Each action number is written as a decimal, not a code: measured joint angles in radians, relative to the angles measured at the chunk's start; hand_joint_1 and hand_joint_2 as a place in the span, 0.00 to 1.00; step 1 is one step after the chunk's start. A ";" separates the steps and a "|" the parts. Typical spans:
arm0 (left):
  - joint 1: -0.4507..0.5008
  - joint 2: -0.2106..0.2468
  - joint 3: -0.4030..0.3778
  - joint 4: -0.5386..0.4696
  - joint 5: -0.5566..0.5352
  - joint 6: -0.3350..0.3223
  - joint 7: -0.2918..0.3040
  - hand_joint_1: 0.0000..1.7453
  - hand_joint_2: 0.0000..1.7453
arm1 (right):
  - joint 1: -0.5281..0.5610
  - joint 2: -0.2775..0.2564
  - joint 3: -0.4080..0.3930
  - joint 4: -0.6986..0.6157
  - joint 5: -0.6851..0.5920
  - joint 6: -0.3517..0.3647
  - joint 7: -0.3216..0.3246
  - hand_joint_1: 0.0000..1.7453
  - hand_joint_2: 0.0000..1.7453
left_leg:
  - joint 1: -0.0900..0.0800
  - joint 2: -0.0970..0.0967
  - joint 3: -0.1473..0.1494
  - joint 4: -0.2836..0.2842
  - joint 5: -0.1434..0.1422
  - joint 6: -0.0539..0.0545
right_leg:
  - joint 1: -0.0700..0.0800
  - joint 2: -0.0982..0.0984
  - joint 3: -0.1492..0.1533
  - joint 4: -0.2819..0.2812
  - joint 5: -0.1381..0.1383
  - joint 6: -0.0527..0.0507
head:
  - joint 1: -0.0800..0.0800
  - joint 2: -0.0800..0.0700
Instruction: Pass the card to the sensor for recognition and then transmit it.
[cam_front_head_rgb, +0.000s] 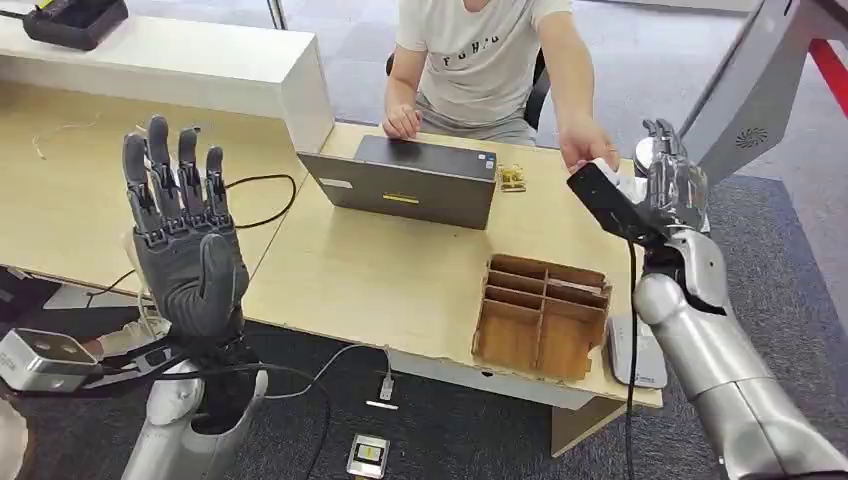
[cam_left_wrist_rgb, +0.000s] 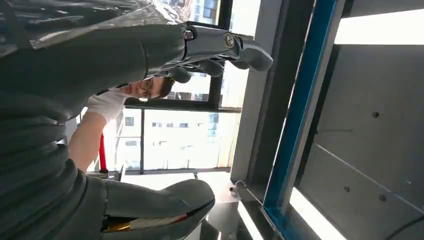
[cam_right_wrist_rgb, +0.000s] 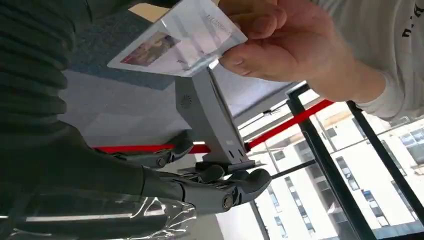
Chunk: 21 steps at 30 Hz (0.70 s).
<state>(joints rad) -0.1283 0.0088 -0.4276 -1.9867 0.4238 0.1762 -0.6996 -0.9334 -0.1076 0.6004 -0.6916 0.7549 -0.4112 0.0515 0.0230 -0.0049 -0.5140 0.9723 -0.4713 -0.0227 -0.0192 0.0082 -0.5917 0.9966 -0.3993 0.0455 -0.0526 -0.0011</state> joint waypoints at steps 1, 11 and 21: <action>0.000 0.000 0.000 0.001 0.000 0.000 0.000 0.00 1.00 | -0.001 0.001 0.002 0.005 0.000 0.000 0.000 0.00 1.00 | 0.000 0.000 0.000 0.000 0.000 0.000 | 0.000 0.000 0.000 0.000 0.000 0.000 | 0.000 0.000; -0.003 0.000 0.000 0.008 0.007 -0.002 0.000 0.00 1.00 | -0.005 0.006 0.013 0.041 0.001 0.000 -0.001 1.00 1.00 | 0.000 0.000 0.000 0.000 0.000 0.000 | 0.000 0.000 0.000 0.000 0.000 0.000 | 0.000 0.000; -0.021 -0.002 0.002 0.024 0.012 -0.035 0.000 0.00 1.00 | 0.004 0.004 0.016 0.041 0.013 -0.002 -0.004 1.00 1.00 | 0.000 0.000 0.000 0.000 0.000 0.000 | 0.000 0.000 0.000 0.000 0.000 0.000 | 0.000 0.000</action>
<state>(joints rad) -0.1497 0.0065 -0.4257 -1.9631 0.4360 0.1415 -0.6996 -0.9297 -0.1034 0.6165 -0.6508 0.7683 -0.4128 0.0473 0.0230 -0.0048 -0.5137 0.9725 -0.4713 -0.0227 -0.0192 0.0083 -0.5918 0.9966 -0.3993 0.0455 -0.0523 -0.0011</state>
